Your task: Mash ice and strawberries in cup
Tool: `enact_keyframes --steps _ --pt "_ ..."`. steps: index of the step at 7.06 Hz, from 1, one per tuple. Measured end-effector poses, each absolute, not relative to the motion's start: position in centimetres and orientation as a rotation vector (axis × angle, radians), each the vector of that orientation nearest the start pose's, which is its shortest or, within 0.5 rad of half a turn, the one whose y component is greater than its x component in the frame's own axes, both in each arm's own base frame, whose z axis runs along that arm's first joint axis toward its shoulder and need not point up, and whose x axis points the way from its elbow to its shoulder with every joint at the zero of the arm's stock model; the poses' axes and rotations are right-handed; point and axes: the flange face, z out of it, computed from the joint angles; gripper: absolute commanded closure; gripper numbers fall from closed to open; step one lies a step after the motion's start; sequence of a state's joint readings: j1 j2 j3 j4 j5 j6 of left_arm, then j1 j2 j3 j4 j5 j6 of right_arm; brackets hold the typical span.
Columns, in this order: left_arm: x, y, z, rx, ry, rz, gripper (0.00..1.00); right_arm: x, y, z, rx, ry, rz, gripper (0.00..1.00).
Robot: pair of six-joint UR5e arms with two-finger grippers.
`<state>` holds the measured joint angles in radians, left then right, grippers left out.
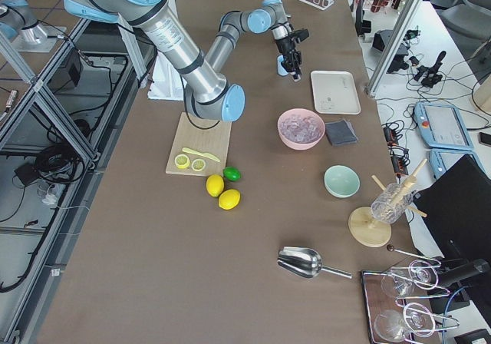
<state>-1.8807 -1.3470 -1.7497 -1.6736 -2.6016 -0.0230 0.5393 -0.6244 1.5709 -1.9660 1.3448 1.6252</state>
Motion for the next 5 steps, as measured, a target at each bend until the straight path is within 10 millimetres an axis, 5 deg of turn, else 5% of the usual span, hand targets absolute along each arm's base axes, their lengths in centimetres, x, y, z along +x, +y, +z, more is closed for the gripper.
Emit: enact_keyframes --steps 2,5 --pt "-16.9 -36.8 63.9 0.203 1.015 -0.273 0.01 -59.2 -46.1 8.0 0.41 -0.748 0.489 0.98" --pt "-16.8 -36.5 64.3 0.195 1.017 -0.281 0.01 -64.4 -43.1 6.9 0.496 -0.956 0.419 0.96"
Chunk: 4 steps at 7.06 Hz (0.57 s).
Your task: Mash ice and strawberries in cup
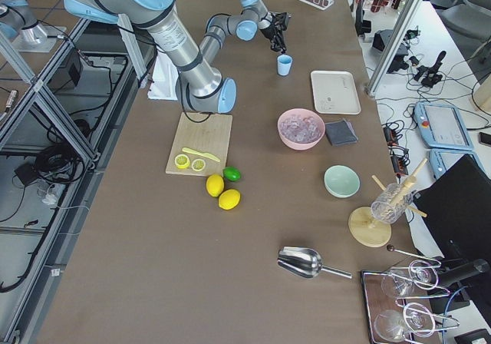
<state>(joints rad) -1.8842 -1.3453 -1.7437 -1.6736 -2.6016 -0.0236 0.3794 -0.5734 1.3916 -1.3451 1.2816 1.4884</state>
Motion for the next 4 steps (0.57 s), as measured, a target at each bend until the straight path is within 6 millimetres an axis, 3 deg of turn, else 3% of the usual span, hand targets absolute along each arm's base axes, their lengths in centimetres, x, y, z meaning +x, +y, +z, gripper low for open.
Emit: enact_keyframes --steps 2,4 --pt "-16.8 -36.2 64.74 0.187 1.018 -0.285 0.01 -67.06 -42.0 7.26 0.538 -0.981 0.417 0.96" --pt "-16.81 -36.13 64.8 0.187 1.018 -0.287 0.01 -67.06 -42.45 6.97 0.582 -0.973 0.424 0.94"
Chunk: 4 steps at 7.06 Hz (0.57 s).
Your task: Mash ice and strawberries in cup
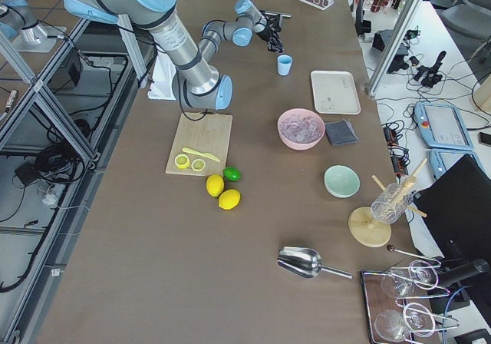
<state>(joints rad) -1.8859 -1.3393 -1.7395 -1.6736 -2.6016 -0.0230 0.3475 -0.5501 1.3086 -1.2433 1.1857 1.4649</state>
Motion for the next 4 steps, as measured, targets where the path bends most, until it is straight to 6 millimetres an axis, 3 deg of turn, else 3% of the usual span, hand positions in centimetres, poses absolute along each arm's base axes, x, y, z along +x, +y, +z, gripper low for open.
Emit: enact_keyframes --steps 2,3,4 --pt "-16.8 -36.1 64.6 0.191 1.025 -0.286 0.01 -67.1 -43.0 7.5 0.624 -0.937 0.414 0.9" --pt "-16.8 -36.1 64.6 0.19 1.029 -0.286 0.01 -67.4 -43.3 8.2 0.642 -0.911 0.405 0.83" --pt "-16.8 -36.1 64.7 0.189 1.031 -0.287 0.01 -67.7 -43.5 8.7 0.651 -0.893 0.401 0.35"
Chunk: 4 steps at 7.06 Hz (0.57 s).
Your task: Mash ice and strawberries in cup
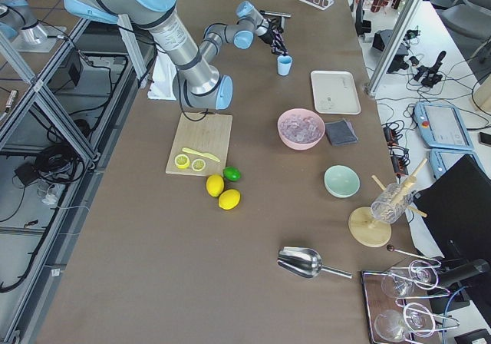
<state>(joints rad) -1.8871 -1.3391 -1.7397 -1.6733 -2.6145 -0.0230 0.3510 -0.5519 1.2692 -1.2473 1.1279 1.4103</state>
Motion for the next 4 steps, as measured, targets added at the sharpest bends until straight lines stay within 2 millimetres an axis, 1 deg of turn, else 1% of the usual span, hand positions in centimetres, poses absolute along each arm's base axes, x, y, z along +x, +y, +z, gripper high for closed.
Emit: enact_keyframes --steps 1,3,4 --pt "-16.77 -36.11 64.74 0.188 1.032 -0.288 0.01 -67.9 -43.61 8.89 0.656 -0.884 0.399 0.0" --pt "-16.78 -36.14 64.83 0.186 1.032 -0.288 0.01 -67.93 -43.5 8.31 0.661 -0.885 0.386 0.0" --pt "-16.78 -36.15 64.84 0.186 1.032 -0.288 0.01 -67.5 -43.87 8.14 0.649 -0.882 0.366 0.0"
